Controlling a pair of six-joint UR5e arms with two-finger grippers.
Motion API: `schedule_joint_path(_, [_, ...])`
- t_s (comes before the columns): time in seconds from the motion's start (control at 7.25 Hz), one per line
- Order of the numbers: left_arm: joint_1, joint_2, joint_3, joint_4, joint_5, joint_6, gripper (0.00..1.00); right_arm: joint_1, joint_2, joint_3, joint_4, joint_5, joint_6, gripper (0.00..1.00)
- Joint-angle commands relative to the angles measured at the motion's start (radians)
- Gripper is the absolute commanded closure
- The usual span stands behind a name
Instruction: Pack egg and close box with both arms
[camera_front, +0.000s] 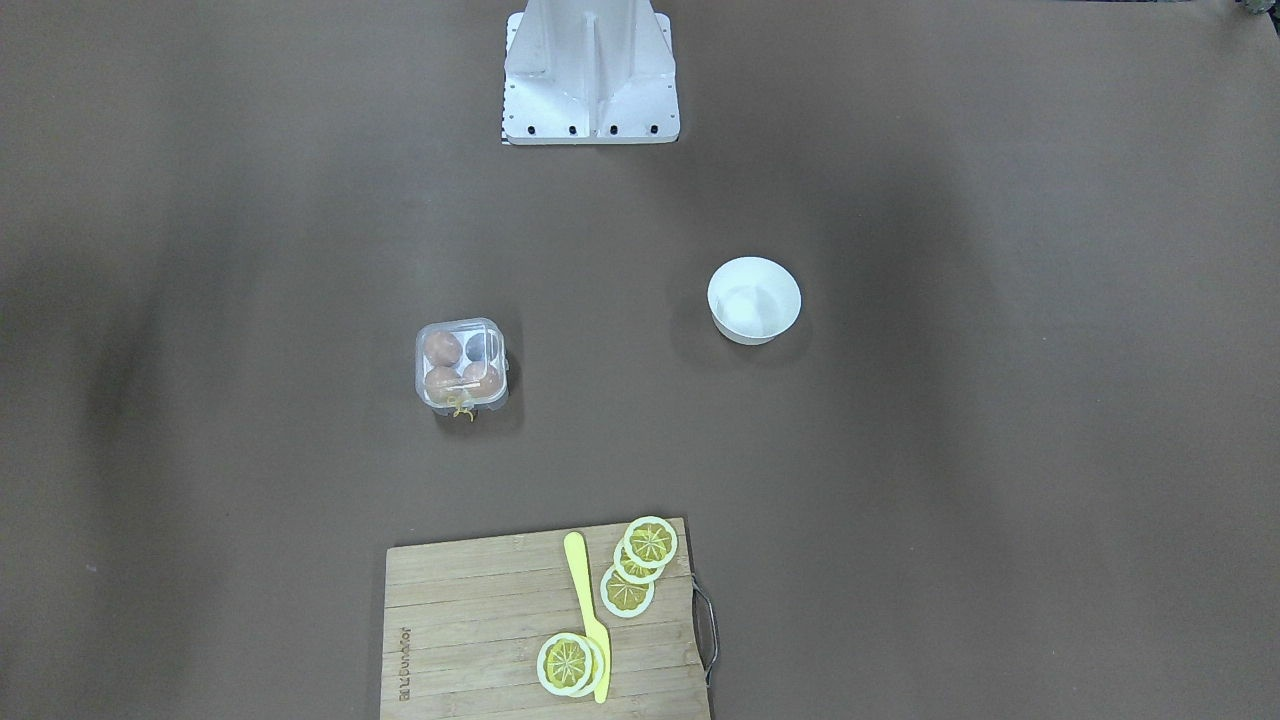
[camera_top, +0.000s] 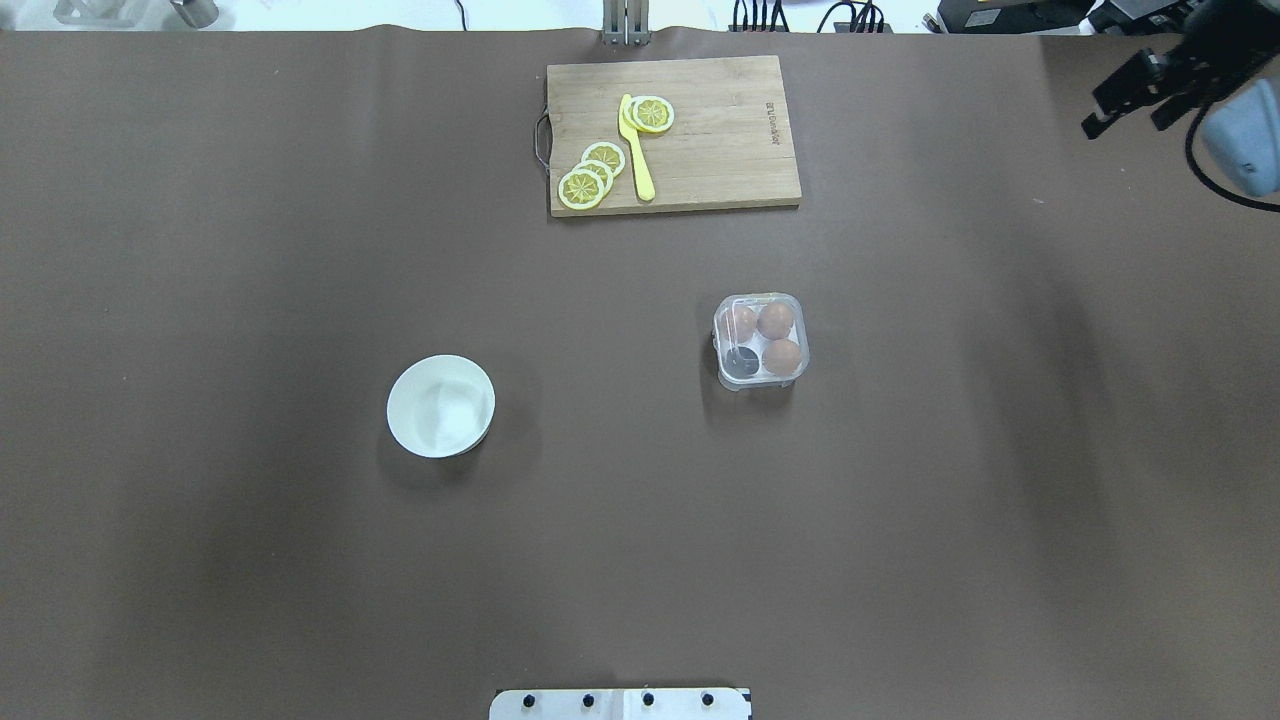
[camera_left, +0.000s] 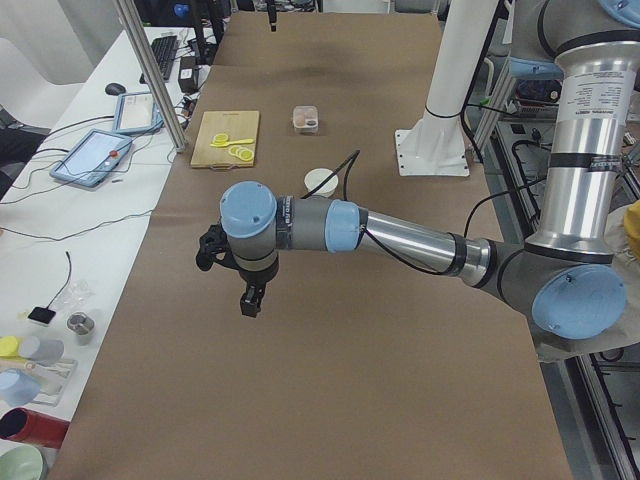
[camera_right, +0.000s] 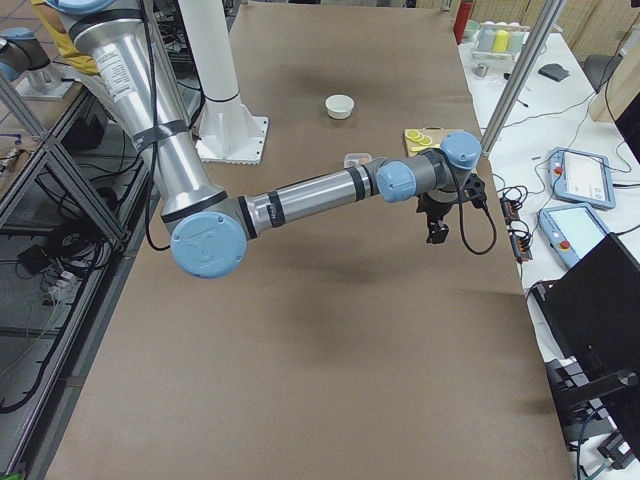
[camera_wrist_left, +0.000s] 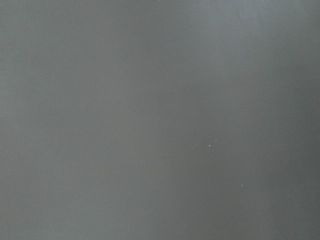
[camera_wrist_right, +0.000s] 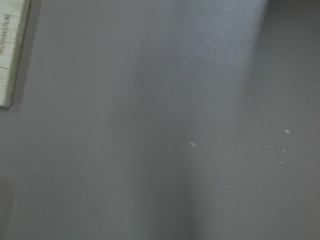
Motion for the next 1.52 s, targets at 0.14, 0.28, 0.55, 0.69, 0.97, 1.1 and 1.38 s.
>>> schedule_joint_path(0.14, [-0.034,0.071,0.024,-0.095,-0.005,0.013,0.03,0.104,-0.117,0.008,-0.024,-0.039,-0.143,0.0])
schedule_joint_path(0.28, [-0.035,0.129,0.023,-0.145,-0.012,0.028,0.02,0.117,-0.131,0.014,-0.029,-0.067,-0.144,0.0])
schedule_joint_path(0.55, [-0.039,0.167,0.029,-0.161,-0.011,0.028,0.02,0.121,-0.145,0.015,-0.03,-0.081,-0.144,0.0])
schedule_joint_path(0.69, [-0.039,0.165,0.053,-0.161,-0.011,0.026,0.02,0.121,-0.145,0.014,-0.03,-0.081,-0.144,0.0])
schedule_joint_path(0.97, [-0.039,0.149,0.098,-0.161,-0.002,0.013,0.02,0.121,-0.154,0.014,-0.03,-0.081,-0.144,0.0])
schedule_joint_path(1.1, [-0.039,0.141,0.111,-0.158,0.0,-0.057,0.02,0.121,-0.154,0.014,-0.03,-0.082,-0.144,0.0])
schedule_joint_path(1.38, [-0.033,0.1,0.163,-0.16,0.141,-0.185,0.02,0.119,-0.16,0.011,-0.03,-0.084,-0.144,0.0])
